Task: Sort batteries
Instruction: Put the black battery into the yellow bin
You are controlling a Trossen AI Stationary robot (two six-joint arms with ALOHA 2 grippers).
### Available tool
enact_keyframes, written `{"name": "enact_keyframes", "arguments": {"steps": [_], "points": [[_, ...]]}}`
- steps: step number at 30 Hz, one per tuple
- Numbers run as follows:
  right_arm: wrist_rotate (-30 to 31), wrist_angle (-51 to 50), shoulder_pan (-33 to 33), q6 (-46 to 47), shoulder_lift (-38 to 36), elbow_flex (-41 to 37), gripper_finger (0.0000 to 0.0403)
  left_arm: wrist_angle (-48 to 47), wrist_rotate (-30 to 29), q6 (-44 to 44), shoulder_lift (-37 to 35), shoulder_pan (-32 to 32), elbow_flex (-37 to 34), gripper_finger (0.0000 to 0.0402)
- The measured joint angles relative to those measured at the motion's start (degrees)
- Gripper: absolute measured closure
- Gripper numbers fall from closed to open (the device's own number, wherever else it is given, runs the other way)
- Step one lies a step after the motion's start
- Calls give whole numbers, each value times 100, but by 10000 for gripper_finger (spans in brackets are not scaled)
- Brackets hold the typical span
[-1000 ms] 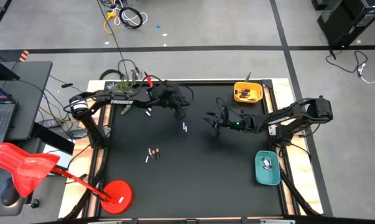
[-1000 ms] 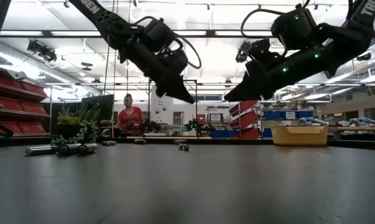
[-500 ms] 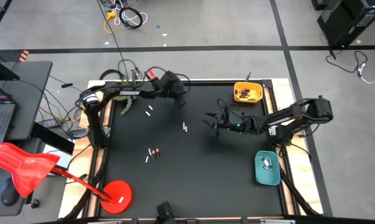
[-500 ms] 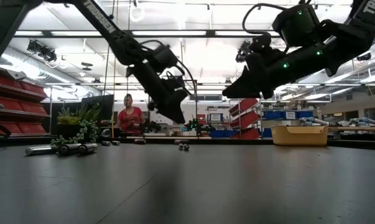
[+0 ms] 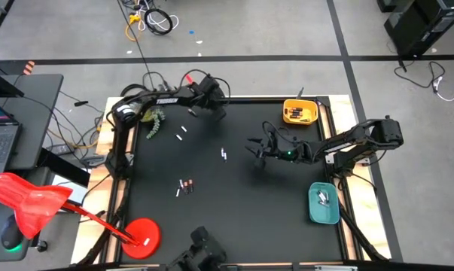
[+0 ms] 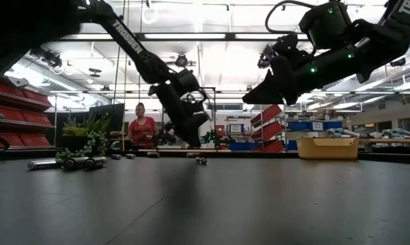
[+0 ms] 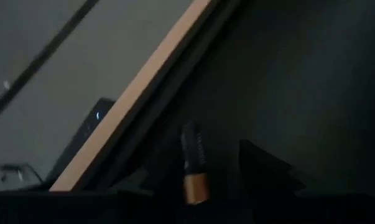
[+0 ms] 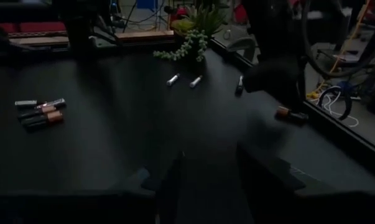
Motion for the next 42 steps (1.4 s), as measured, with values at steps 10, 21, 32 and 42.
{"name": "enact_keyframes", "arguments": {"steps": [10,21,32,42], "points": [[-2,241,38,-214,2,4,247,-114,90,-13,77,293,-68,241],[-49,346,115,-234,2,4,247,-504,214,-10,72,296,-74,241],[-63,458,176,-232,4,5,248,-477,122,182,66,322,-74,241],[-63,474,176,-231,4,4,251,-108,-27,578,64,346,-74,241]]}}
